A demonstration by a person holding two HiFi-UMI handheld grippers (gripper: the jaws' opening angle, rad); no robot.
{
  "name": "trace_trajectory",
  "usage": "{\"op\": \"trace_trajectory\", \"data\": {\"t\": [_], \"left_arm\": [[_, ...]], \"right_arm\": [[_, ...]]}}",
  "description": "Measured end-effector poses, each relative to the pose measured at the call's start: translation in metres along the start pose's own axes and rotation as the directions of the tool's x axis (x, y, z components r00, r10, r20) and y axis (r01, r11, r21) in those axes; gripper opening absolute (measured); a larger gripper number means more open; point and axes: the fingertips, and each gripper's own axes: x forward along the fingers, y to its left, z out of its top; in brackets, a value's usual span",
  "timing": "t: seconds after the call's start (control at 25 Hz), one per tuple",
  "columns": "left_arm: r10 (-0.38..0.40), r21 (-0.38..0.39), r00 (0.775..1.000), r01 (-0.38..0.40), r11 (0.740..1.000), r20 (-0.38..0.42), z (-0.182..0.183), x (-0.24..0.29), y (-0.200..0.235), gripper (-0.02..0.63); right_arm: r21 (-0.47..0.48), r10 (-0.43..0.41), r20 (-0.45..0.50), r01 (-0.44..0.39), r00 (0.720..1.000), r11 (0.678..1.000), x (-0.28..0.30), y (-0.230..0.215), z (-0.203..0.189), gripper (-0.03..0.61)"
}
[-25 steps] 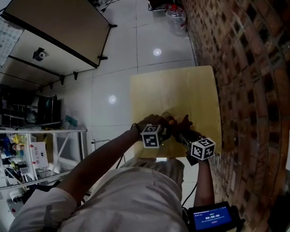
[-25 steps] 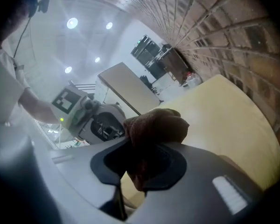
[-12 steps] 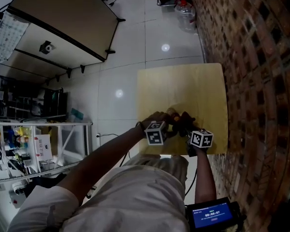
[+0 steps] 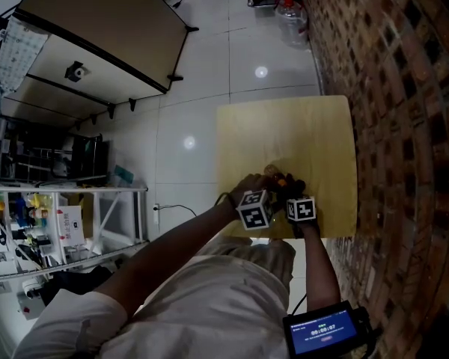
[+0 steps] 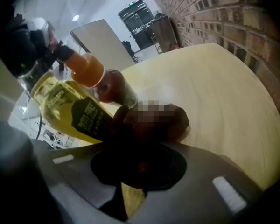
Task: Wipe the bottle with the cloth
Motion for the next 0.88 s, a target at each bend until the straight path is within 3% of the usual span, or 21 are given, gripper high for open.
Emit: {"op": "trace_trajectory", "data": {"t": [0.16, 0.24, 0.32, 0.48, 0.6, 0.68, 0.76, 0.88], "left_arm": [[0.1, 0.032, 0.995, -0.101, 0.994, 0.015, -0.007, -0.004, 0.002, 0.167], [0.151, -0.016, 0.987, -0.151, 0.988, 0.047, -0.012, -0.008, 0.007, 0.164], [0.201, -0.115, 0.975, -0.189, 0.975, 0.094, -0.015, -0.014, 0.014, 0.163], [0.329, -0.333, 0.933, -0.267, 0.904, 0.147, -0.025, -0.023, 0.031, 0.163], [0.409, -0.401, 0.905, -0.334, 0.853, 0.117, -0.03, -0.026, 0.037, 0.163], [0.424, -0.426, 0.901, -0.347, 0.835, 0.097, -0.031, -0.029, 0.038, 0.164], [0.413, -0.428, 0.907, -0.341, 0.837, 0.086, -0.029, -0.028, 0.039, 0.166], [0.364, -0.392, 0.928, -0.308, 0.867, 0.075, -0.024, -0.022, 0.041, 0.174]], "right_arm": [[0.164, 0.035, 0.167, -0.062, 0.985, 0.985, -0.025, 0.003, -0.001, 0.069], [0.214, 0.037, 0.239, -0.09, 0.97, 0.973, -0.038, 0.003, -0.004, 0.069], [0.245, 0.03, 0.283, -0.102, 0.959, 0.964, -0.051, 0.003, -0.011, 0.069], [0.25, 0.01, 0.318, -0.094, 0.948, 0.964, -0.069, 0.003, -0.021, 0.069], [0.229, 0.004, 0.337, -0.086, 0.941, 0.97, -0.081, 0.009, -0.026, 0.069], [0.219, 0.005, 0.342, -0.085, 0.94, 0.972, -0.086, 0.018, -0.032, 0.069], [0.216, 0.007, 0.339, -0.085, 0.941, 0.973, -0.087, 0.025, -0.038, 0.069], [0.22, 0.009, 0.331, -0.087, 0.944, 0.972, -0.084, 0.028, -0.046, 0.071]]}}
